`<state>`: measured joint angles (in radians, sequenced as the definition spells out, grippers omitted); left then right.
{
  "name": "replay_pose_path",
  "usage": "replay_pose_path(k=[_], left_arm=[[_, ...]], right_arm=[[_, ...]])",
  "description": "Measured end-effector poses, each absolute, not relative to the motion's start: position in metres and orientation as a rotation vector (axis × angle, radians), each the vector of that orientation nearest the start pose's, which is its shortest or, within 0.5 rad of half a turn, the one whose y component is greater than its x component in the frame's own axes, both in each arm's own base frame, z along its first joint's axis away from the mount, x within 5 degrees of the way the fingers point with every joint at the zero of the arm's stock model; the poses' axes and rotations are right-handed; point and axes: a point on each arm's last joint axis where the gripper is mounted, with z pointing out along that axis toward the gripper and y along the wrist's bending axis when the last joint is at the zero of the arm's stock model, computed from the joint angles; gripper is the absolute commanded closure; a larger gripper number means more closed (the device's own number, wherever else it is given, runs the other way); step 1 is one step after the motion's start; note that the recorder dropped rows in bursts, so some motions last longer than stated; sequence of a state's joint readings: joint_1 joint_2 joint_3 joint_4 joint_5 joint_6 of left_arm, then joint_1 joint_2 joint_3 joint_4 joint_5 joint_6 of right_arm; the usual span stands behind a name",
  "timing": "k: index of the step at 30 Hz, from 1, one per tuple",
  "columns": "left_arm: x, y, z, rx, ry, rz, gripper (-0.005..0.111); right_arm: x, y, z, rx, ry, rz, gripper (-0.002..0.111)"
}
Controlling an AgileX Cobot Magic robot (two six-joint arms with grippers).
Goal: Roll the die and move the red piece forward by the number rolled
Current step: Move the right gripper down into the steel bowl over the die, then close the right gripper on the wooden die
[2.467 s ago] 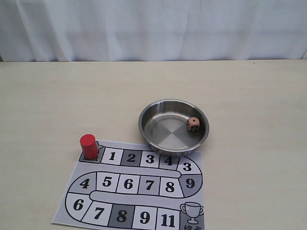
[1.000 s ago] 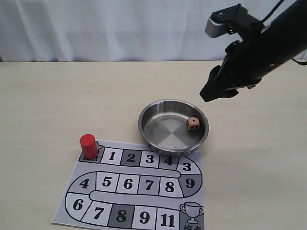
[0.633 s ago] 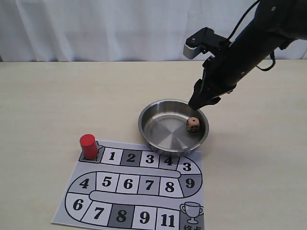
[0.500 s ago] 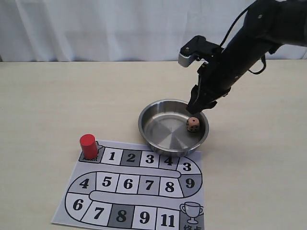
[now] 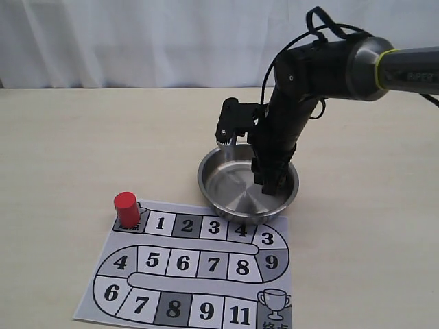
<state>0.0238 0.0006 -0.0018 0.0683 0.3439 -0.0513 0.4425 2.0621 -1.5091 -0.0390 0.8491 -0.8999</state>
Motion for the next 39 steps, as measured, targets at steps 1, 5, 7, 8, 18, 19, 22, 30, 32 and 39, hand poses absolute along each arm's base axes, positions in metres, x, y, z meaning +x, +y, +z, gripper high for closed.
replay_pose_path(k=[1, 5, 7, 8, 18, 19, 22, 30, 32, 39], left_arm=[[0.053, 0.003, 0.183, -0.026, 1.826, 0.047, 0.107], [0.053, 0.003, 0.183, -0.026, 1.826, 0.047, 0.107], [0.053, 0.003, 0.183, -0.026, 1.826, 0.047, 0.107], [0.053, 0.003, 0.183, -0.026, 1.826, 0.047, 0.107], [0.053, 0.003, 0.183, -0.026, 1.826, 0.047, 0.107], [0.053, 0.003, 0.183, -0.026, 1.826, 0.047, 0.107], [0.053, 0.003, 0.183, -0.026, 1.826, 0.047, 0.107], [0.053, 0.003, 0.183, -0.026, 1.826, 0.047, 0.107], [0.053, 0.003, 0.183, -0.026, 1.826, 0.047, 0.107], [0.053, 0.003, 0.183, -0.026, 1.826, 0.047, 0.107]], right_arm=[[0.385, 0.179, 0.169, -1.837, 2.251, -0.137, 0.059], [0.388, 0.177, 0.156, -1.883, 2.254, -0.173, 0.059], [0.388, 0.177, 0.151, -1.896, 2.258, -0.179, 0.059], [0.389, 0.177, 0.15, -1.9, 2.255, -0.185, 0.058], [0.393, 0.176, 0.147, -1.918, 2.21, -0.242, 0.043], [0.394, 0.175, 0.147, -1.928, 2.203, -0.259, 0.043], [0.395, 0.173, 0.147, -1.959, 2.18, -0.305, 0.043], [0.397, 0.173, 0.146, -1.966, 2.157, -0.325, 0.043], [0.398, 0.174, 0.143, -1.968, 2.154, -0.326, 0.043], [0.399, 0.173, 0.133, -1.991, 2.16, -0.33, 0.043]])
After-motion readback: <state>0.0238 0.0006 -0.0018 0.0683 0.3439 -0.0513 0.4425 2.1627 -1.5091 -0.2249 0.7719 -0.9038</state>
